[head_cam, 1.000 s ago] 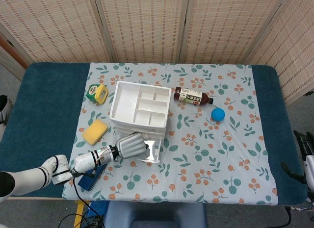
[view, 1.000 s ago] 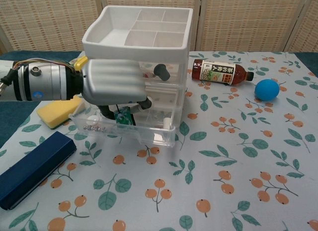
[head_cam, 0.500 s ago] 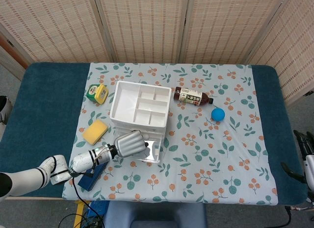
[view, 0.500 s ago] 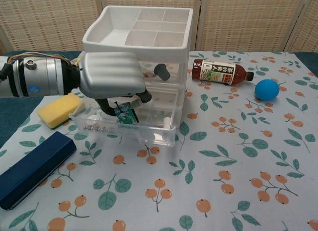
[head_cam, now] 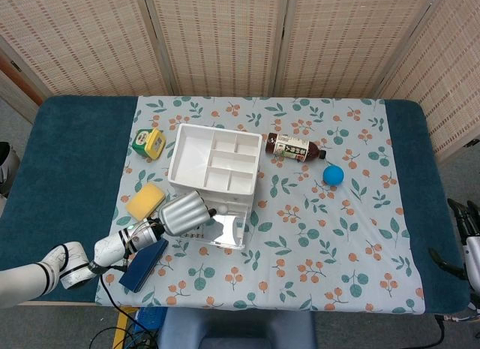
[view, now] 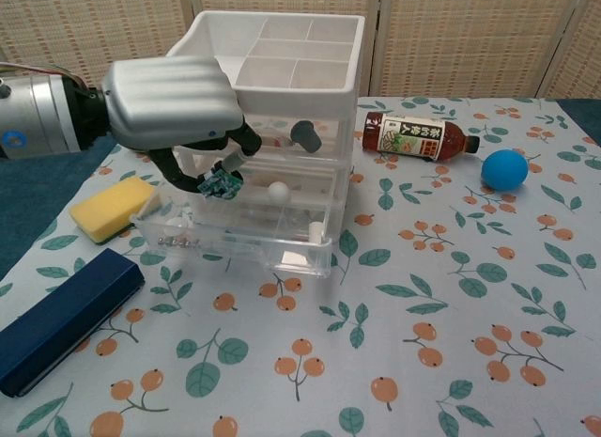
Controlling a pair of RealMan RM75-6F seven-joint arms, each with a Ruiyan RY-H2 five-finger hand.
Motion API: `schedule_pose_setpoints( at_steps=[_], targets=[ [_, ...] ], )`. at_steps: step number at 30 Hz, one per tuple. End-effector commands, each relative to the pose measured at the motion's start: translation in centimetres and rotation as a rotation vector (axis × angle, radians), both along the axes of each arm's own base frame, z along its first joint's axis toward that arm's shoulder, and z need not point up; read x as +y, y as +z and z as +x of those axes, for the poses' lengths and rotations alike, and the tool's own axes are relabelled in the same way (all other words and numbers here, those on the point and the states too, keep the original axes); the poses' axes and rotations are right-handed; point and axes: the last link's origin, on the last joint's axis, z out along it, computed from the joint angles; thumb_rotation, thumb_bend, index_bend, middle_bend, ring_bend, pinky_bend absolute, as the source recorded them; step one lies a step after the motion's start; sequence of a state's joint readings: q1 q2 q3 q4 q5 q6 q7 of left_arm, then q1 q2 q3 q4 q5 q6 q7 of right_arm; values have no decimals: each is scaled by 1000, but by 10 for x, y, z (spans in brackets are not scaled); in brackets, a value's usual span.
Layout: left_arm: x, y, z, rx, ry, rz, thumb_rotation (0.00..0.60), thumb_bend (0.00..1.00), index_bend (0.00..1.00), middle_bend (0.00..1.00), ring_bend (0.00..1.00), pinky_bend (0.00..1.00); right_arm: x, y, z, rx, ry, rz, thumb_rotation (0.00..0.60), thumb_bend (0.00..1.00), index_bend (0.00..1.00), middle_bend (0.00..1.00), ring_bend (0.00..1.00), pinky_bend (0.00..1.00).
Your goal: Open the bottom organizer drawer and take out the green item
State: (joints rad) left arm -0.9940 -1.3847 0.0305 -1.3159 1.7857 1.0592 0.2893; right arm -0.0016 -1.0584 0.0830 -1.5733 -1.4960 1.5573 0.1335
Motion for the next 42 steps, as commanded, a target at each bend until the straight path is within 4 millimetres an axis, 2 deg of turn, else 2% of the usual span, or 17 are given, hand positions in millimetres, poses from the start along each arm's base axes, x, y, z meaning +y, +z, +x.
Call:
schedule_pose_setpoints(
  at_steps=[1, 12, 22, 29, 38, 40, 42],
  targets=[
    [-2, 9, -5, -21, 16, 13, 600, 141, 662, 964, 1000, 1000, 0, 0, 1, -1, 3, 1, 600, 234, 13, 110, 72, 150],
    [-13, 51, -43, -72, 120, 88, 600, 141, 662, 964, 1000, 1000, -4, 2, 6, 7, 30, -1, 600, 234, 13, 110, 73, 150],
    [-23, 80, -97, -72, 296, 170, 600, 141, 662, 964, 1000, 1000, -7, 1, 11, 8, 46, 9, 600, 233, 13, 110, 72, 150],
    [-21, 74, -127, -58, 421, 174, 600, 141, 657, 964, 1000, 1000, -6, 0, 11, 2, 54, 11, 600, 234, 13, 110, 72, 151],
    [-15, 48, -138, -40, 504, 138, 600, 141, 610, 964, 1000, 1000, -4, 0, 11, 1, 53, 13, 600, 234, 13, 110, 72, 150],
    [-13, 44, -140, -34, 529, 136, 600, 141, 566, 964, 1000, 1000, -3, 0, 10, 2, 50, 12, 600, 234, 13, 110, 72, 150],
    [-12, 43, -141, -39, 558, 140, 600, 141, 449, 962, 1000, 1000, -2, 1, 10, 2, 49, 7, 600, 233, 13, 110, 73, 151]
  ],
)
